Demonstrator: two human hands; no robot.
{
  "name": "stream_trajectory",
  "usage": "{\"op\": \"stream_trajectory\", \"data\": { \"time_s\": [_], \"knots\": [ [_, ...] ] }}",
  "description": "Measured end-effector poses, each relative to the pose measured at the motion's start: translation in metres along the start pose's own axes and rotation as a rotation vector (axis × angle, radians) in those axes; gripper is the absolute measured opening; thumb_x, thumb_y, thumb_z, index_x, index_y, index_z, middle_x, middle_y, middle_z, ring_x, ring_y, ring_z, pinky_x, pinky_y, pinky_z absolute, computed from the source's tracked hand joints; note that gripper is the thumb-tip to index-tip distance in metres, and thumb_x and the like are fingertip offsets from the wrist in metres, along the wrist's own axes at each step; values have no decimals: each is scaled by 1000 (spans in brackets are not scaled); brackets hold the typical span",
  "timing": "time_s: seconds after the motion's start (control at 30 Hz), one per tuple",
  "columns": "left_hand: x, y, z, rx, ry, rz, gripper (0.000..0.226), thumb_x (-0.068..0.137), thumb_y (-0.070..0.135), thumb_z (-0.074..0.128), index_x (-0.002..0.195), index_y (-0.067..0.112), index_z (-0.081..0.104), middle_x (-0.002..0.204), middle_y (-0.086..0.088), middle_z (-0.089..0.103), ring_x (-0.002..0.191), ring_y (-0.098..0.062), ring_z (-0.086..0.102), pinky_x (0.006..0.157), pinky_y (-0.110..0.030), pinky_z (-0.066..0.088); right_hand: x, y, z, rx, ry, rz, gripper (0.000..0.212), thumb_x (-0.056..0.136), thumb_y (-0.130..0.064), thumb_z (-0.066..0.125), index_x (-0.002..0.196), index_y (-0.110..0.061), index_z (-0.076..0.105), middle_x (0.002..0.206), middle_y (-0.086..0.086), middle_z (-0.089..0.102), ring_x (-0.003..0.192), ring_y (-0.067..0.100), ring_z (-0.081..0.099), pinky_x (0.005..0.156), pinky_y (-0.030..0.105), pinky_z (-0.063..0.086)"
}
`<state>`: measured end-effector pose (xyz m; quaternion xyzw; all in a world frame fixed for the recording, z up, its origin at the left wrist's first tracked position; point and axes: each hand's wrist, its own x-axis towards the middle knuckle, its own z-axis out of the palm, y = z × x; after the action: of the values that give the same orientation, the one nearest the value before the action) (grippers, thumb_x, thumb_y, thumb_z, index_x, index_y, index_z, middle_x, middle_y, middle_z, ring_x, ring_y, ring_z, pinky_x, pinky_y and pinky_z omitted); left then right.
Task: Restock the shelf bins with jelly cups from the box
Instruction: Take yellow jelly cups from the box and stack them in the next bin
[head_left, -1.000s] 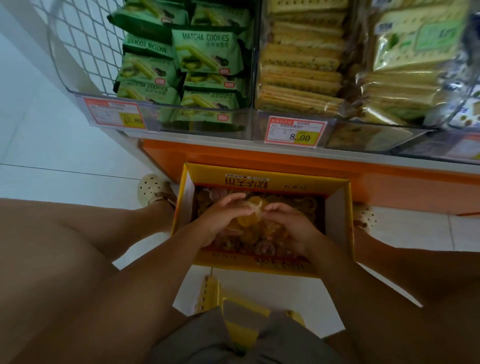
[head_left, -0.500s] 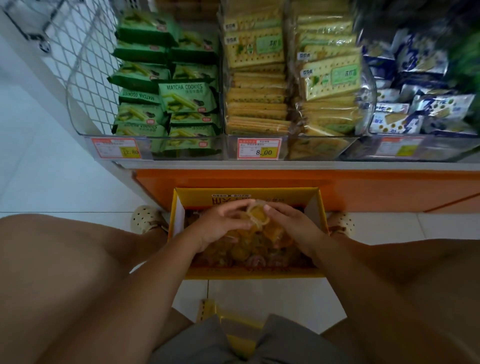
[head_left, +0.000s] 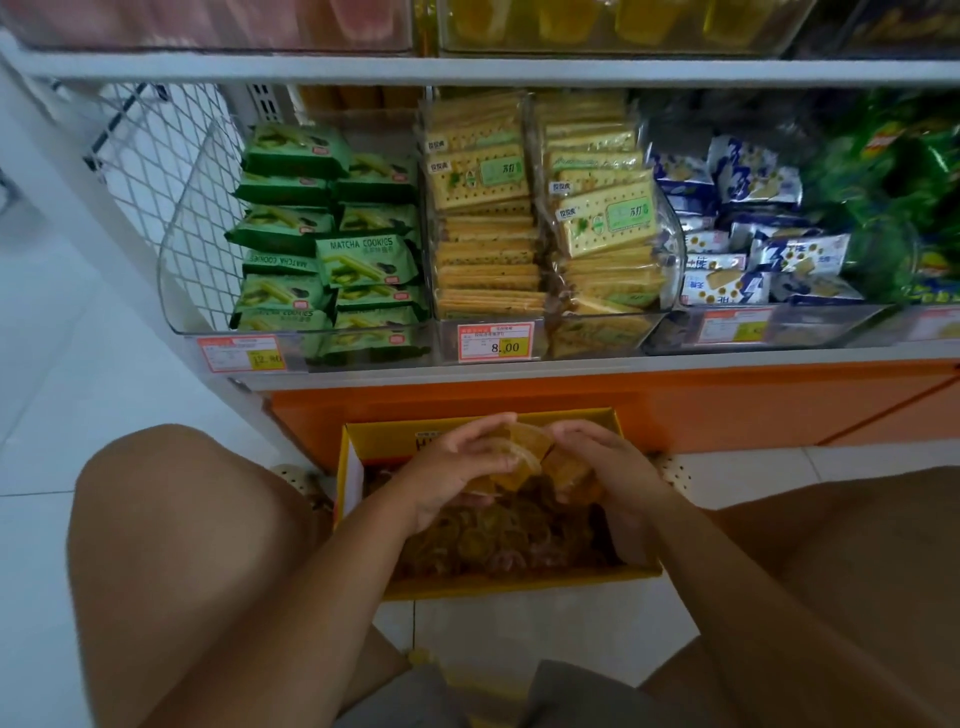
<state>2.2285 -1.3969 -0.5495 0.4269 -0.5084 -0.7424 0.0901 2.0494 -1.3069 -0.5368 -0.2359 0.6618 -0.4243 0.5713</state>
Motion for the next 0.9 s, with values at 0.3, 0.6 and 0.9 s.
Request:
{"op": "stream_trajectory", "data": {
  "time_s": [0.3, 0.6, 0.9],
  "knots": [
    [-38, 60, 7, 218, 34, 323, 37, 82, 17, 76, 107, 43, 67, 118, 20, 62, 105, -8, 64, 79, -32, 59, -36, -48, 4, 213, 20, 95, 20, 87, -24, 68, 102, -11, 71, 91, 10, 72, 79, 20, 66, 54, 29, 51],
    [-93, 185, -5, 407, 196, 627, 38, 78, 33, 79, 104, 57, 64, 110, 34, 62, 100, -4, 63, 84, -34, 57, -102, -192, -3, -86, 331, -541, 7, 80, -29, 73, 78, -24, 78, 76, -3, 73, 68, 9, 67, 56, 19, 48],
    [-145, 289, -14, 341, 617, 996, 22, 74, 33, 78, 87, 47, 65, 90, 28, 66, 78, 9, 60, 61, -3, 40, -119, -382, 4, -679, 550, -1010, 8, 88, -37, 64, 89, -41, 71, 86, -27, 59, 75, -8, 56, 64, 8, 40]
  ]
}}
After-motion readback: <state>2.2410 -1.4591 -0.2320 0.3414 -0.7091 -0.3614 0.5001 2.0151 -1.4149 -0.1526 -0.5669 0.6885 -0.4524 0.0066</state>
